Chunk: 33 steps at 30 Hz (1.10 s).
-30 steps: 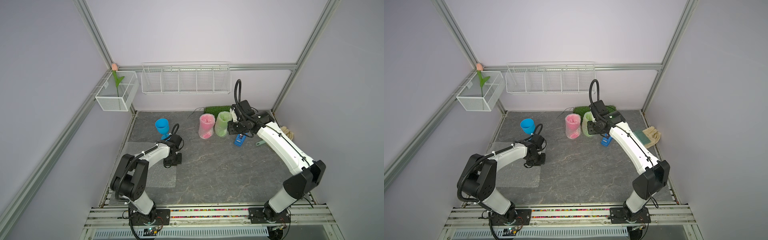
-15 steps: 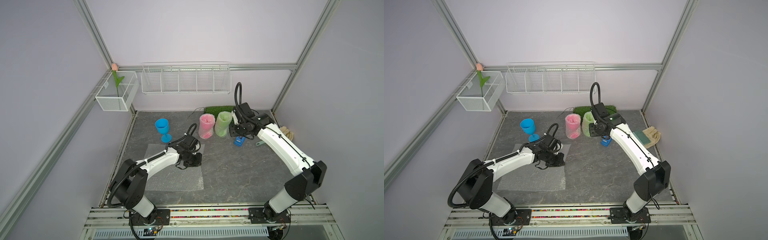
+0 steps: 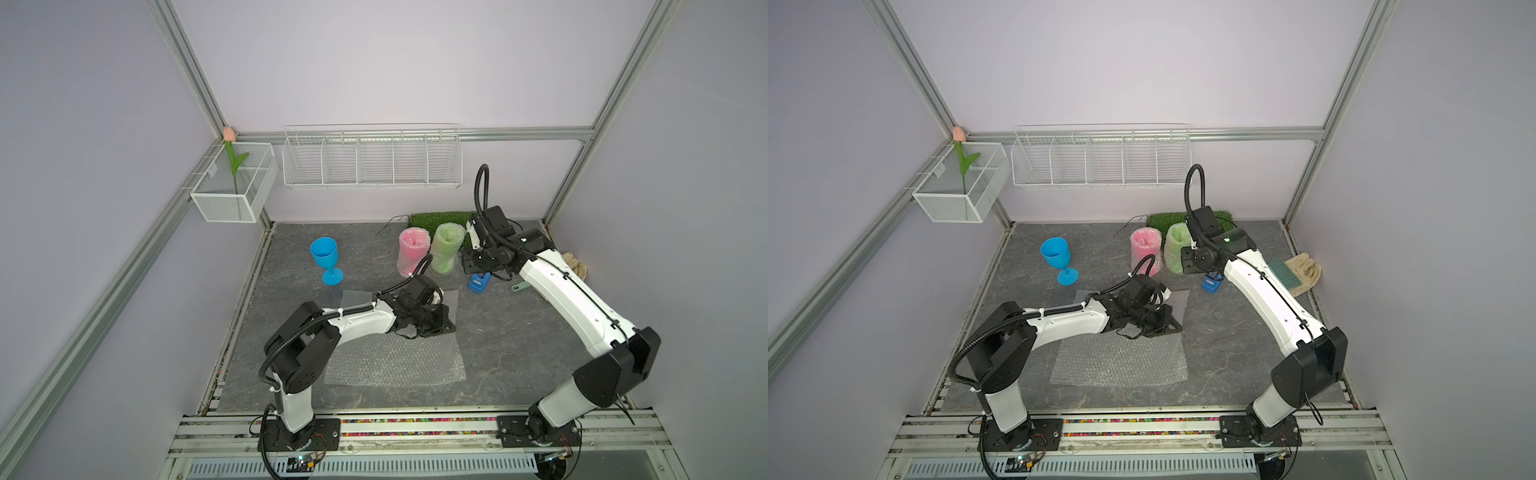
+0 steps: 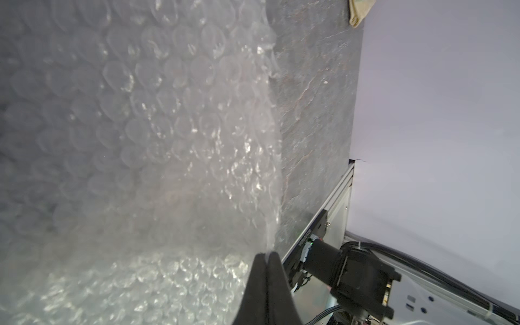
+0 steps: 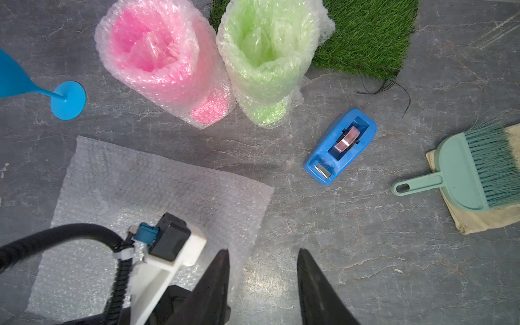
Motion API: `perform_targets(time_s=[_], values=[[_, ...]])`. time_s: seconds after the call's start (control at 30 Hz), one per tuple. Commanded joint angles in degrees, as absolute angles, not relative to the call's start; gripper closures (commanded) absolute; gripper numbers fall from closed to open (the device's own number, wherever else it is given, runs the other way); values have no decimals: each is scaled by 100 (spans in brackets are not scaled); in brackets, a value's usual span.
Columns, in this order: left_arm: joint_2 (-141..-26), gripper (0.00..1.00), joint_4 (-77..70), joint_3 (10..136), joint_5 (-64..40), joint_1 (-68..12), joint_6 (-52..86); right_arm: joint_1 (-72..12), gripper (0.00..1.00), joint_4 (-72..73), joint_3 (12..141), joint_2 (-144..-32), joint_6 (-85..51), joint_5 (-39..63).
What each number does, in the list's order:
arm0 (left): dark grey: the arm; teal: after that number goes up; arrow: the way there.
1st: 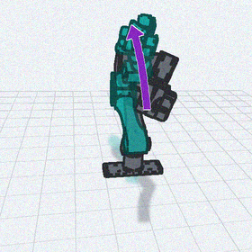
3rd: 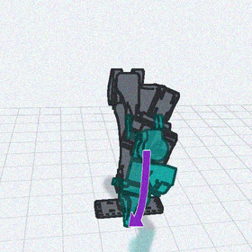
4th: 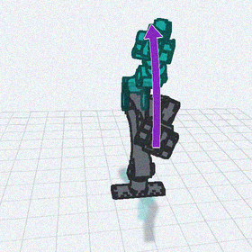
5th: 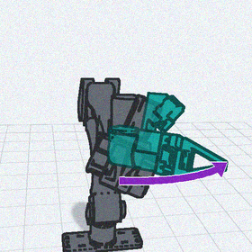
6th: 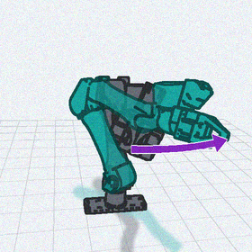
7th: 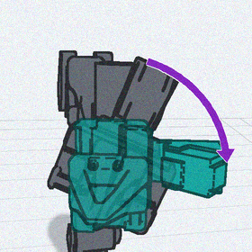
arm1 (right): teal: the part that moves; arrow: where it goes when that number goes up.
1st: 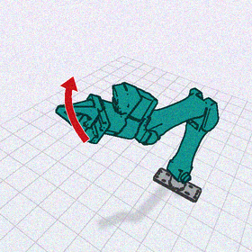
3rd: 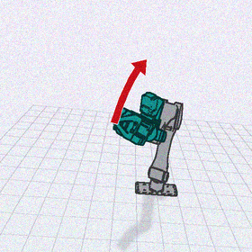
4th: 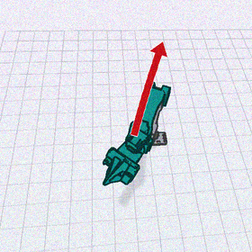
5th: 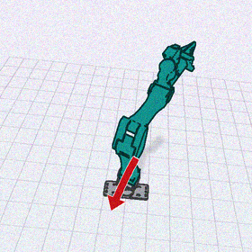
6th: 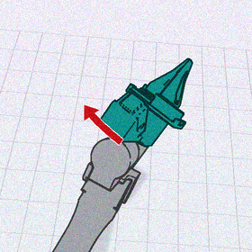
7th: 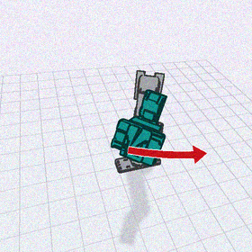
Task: Wrap wine glasses in bubble wrap
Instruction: Move the bubble wrap to the center of the board.
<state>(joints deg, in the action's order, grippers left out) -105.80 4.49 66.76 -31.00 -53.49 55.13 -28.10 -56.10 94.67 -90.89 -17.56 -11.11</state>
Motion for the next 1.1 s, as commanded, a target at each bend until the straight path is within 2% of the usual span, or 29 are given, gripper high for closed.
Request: perform_targets(time_s=[0.0,0.2,0.4,0.5,0.63,0.87,1.07], values=[[-10797,100,-315,7020,-3131,-5413,6151,-2769,57,-5542,9278,-8960,-1765,-1090],[-11271,98,-298,7571,-3260,-5627,6168,-2764,57,-5529,9189,-8913,-1745,-1100],[-11054,68,261,7719,-2891,-5592,5736,-2762,48,-5347,9028,-8799,-1603,-1105],[-10812,60,1059,7859,-2463,-5541,5125,-2755,43,-5207,8902,-8729,-1542,-1115],[-10371,54,1862,7812,-1858,-5332,4401,-2760,41,-5159,8853,-8719,-1498,-1185],[-9287,38,2372,7140,-1006,-4642,3525,-2734,39,-5141,8833,-8770,-1445,-1239],[-8531,30,2343,6459,-1220,-3481,2987,-2709,37,-5177,8800,-8749,-1398,-1309]])
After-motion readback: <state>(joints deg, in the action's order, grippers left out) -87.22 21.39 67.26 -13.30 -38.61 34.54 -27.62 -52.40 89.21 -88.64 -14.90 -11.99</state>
